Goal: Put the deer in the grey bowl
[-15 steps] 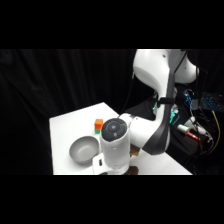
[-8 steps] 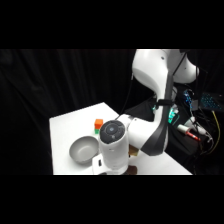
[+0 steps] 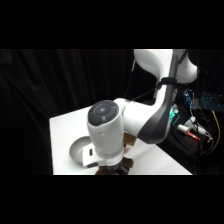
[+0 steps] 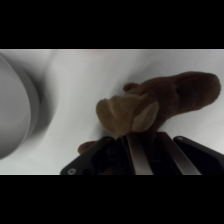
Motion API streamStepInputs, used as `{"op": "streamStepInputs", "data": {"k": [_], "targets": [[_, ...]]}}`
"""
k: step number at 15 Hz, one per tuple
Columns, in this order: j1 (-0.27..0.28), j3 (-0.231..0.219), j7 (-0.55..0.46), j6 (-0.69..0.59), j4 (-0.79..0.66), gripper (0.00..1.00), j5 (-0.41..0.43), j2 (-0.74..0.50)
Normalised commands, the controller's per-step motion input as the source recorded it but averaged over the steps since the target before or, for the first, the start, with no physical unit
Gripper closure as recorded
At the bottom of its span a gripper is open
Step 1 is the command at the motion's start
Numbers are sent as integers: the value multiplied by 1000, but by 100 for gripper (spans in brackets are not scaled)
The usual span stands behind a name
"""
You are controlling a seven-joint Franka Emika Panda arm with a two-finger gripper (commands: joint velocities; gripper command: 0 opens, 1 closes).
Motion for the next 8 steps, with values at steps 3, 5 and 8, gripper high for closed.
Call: {"op": "streamStepInputs", "data": {"k": [3, 5, 8], "targets": [[-50, -81, -103, -267, 198, 93, -147, -179], [-116, -96, -113, -187, 180, 93, -146, -116], [-166, -88, -114, -129, 131, 93, -105, -94]]}}
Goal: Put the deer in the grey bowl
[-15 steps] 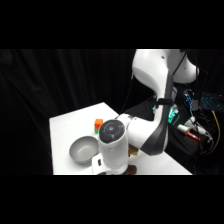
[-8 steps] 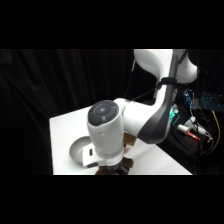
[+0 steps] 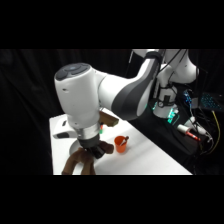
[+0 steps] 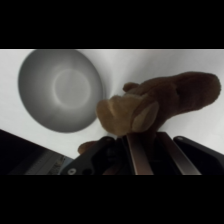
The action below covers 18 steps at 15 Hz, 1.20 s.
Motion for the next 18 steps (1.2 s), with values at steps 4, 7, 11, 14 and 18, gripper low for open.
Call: {"op": "streamStepInputs", "data": {"k": [4, 7, 11, 14, 18], "targets": [[-176, -51, -100, -72, 61, 94, -45, -72], [-140, -3, -94, -19, -3, 94, 30, -39], [-107, 28, -100, 35, -48, 94, 101, 18], [-92, 57, -113, 101, -62, 94, 147, 55], [-86, 79, -117, 198, -61, 92, 158, 61]]}}
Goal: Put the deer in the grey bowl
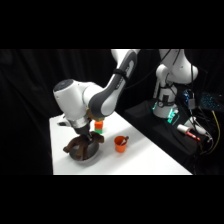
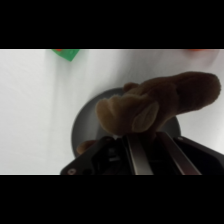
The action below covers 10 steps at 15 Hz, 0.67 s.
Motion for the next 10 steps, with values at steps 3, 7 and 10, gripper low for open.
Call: {"op": "streamStepInputs", "data": {"k": [3, 7, 10], "targets": [[-67, 66, -116, 168, -65, 54, 108, -10], [-29, 31, -105, 33, -105, 21, 38, -153], [48, -22, -76, -81, -182, 1, -83, -347]]}}
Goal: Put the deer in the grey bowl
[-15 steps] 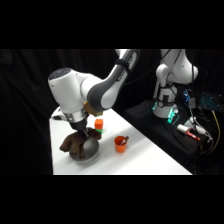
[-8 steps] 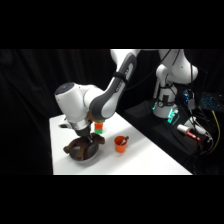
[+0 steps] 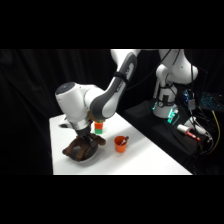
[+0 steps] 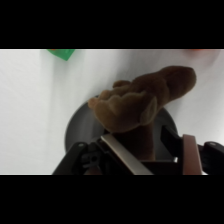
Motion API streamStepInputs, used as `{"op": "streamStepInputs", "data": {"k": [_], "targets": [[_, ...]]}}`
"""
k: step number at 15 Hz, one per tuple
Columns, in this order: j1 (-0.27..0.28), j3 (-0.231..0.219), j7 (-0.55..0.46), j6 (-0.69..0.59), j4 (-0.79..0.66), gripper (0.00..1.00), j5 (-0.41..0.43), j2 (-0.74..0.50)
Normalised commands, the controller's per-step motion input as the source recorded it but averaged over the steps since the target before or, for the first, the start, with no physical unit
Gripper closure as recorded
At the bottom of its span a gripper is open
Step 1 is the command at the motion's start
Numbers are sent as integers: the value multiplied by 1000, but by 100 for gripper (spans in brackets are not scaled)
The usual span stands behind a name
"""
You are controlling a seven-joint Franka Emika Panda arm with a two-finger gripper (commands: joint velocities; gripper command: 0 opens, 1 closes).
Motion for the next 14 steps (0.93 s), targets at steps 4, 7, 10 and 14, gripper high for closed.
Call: {"op": "streamStepInputs", "data": {"k": [4, 7, 10, 14], "targets": [[75, -33, -54, -186, -181, 0, -110, -434], [54, -25, -41, -207, -143, 0, -97, -418], [43, -24, -2, -161, -142, 0, -95, -348], [11, -2, 88, 64, -197, 0, 9, -281]]}}
